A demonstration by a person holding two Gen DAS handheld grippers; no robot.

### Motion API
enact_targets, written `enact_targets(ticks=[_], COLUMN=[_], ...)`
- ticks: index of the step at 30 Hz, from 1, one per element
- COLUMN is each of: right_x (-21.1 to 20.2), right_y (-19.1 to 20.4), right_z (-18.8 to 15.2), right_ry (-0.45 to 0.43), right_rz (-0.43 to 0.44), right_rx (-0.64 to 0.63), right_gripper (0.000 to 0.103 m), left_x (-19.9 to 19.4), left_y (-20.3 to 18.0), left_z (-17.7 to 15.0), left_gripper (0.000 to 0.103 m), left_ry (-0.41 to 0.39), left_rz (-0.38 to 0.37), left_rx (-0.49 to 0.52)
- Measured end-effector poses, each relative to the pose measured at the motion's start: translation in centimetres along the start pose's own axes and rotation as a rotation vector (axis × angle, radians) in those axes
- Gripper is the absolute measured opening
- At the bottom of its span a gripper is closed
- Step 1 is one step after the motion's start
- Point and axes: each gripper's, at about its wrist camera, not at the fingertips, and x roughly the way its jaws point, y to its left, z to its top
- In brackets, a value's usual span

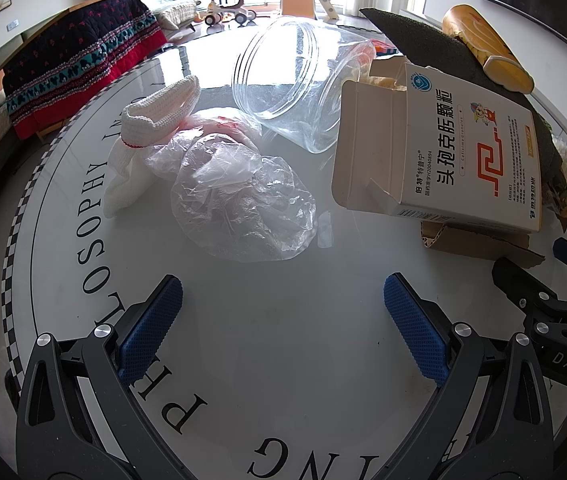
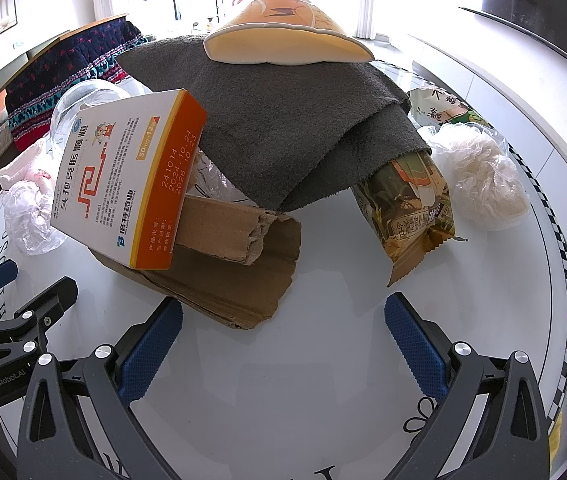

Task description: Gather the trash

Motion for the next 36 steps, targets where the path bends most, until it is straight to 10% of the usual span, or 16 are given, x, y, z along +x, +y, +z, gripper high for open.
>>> enact_targets(ticks=[36], right_x=[-0.01], right_y=[0.01], right_z=[0.03], right_ry=[0.001], right_rz=[0.0], right_rx=[0.0], right_gripper=[0.101], left_x=[0.13], left_y=[-0.02], left_z=[0.04], left_gripper=[0.097], left_ry=[0.001], left_rz=[0.0], left_rx=[0.0])
